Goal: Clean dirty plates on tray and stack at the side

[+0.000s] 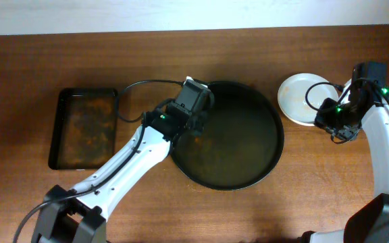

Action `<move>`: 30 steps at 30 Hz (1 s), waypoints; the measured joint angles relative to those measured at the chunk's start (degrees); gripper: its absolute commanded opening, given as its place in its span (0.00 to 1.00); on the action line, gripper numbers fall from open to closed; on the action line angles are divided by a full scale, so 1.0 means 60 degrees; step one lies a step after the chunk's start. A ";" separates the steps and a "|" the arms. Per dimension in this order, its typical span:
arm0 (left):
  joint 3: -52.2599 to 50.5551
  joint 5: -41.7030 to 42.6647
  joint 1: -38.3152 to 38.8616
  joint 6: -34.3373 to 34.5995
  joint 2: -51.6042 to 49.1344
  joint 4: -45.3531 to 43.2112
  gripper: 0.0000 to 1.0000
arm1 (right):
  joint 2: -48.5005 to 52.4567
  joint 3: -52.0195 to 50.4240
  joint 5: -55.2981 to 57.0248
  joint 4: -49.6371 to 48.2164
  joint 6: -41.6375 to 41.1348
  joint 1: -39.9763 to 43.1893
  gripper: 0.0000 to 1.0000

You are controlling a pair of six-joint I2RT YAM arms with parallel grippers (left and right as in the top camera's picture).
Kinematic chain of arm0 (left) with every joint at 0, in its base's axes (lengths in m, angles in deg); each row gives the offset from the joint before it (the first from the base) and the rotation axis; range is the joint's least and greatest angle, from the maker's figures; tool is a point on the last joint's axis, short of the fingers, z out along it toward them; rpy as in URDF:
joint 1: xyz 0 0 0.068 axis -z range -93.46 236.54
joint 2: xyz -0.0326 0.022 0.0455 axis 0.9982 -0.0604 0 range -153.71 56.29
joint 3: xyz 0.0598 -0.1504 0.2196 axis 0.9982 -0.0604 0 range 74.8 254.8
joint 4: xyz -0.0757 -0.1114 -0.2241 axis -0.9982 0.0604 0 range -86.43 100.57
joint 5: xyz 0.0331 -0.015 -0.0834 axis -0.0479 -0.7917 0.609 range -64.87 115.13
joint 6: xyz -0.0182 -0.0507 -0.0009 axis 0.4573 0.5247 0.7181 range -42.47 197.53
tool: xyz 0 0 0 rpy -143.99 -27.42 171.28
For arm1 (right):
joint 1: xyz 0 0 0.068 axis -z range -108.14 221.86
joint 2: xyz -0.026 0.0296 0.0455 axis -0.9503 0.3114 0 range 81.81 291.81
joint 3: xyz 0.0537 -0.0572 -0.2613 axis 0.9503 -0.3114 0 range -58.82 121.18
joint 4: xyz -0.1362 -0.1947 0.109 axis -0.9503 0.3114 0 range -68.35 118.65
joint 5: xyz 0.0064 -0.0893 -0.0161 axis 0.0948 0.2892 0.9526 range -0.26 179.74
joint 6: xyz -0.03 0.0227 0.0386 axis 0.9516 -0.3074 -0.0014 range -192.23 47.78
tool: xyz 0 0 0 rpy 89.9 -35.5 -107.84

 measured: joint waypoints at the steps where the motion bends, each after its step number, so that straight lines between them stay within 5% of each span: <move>1: 0.0000 -0.0138 0.0007 0.0080 0.0000 -0.0004 0.00 | 0.0000 0.0000 0.0000 0.0011 -0.0004 0.0000 0.37; 13: 0.0000 -0.5504 0.1821 -0.0044 -0.0004 -0.0896 0.00 | 0.0000 0.0000 0.0000 0.0022 0.0000 0.0000 0.37; 19: 0.0000 -0.6987 0.2331 -0.0047 0.0000 -0.1395 0.00 | 0.0000 0.0000 0.0004 0.0036 0.0004 0.0000 0.37; 26: 0.0000 -0.7202 0.2368 -0.0182 -0.0004 -0.1417 0.00 | 0.0000 0.0000 0.0000 0.0040 0.0000 0.0000 0.38; 30: 0.0000 -0.6641 0.2375 -0.2299 -0.0004 -0.1727 0.00 | 0.0000 0.0000 0.0000 0.0044 0.0000 0.0000 0.37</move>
